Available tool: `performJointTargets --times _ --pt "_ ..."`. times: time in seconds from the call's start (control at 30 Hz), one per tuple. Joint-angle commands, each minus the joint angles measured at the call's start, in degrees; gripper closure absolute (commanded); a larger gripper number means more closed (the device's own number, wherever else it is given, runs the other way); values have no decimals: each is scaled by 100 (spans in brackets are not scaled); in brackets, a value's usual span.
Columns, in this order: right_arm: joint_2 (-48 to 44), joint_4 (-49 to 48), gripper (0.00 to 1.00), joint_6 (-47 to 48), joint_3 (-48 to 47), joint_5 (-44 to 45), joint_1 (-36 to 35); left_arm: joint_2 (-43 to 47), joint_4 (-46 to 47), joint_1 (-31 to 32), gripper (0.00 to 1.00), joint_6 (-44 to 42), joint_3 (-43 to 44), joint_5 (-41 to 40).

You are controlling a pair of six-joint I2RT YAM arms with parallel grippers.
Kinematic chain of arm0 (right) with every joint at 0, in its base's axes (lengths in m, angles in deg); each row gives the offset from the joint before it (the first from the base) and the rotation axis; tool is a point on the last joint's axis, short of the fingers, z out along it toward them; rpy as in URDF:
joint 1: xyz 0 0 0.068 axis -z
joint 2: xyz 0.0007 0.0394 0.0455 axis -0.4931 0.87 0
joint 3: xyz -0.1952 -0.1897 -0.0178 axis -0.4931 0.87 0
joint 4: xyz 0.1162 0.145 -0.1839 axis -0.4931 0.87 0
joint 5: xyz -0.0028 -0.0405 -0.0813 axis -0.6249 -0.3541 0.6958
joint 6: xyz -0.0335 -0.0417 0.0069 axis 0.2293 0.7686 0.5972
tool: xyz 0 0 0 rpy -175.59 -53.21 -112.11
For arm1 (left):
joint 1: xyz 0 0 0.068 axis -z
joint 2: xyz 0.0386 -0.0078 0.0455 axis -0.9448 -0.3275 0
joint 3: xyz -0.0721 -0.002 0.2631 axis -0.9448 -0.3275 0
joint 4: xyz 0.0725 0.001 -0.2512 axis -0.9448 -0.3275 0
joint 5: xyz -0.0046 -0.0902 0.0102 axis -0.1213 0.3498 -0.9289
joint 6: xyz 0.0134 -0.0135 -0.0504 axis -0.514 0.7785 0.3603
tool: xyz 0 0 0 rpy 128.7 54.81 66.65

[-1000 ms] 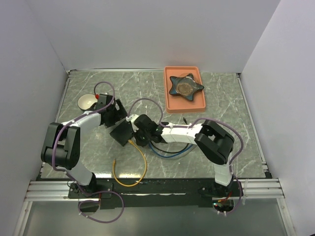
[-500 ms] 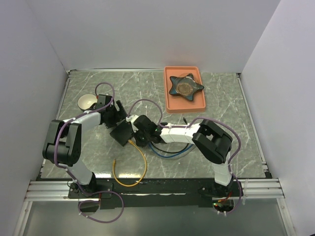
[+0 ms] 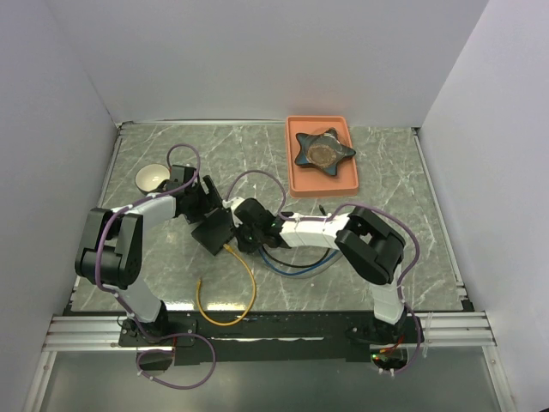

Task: Insert the plug into the switch port

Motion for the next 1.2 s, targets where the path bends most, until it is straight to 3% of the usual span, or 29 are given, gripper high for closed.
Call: performJointTargets --times 0.0,1.17 --pt "97 -161 100 -71 -279 198 84 -113 93 0 14 -101 -37 142" --pt "168 -275 100 -185 -631 146 84 -280 128 0 14 -119 16 283"
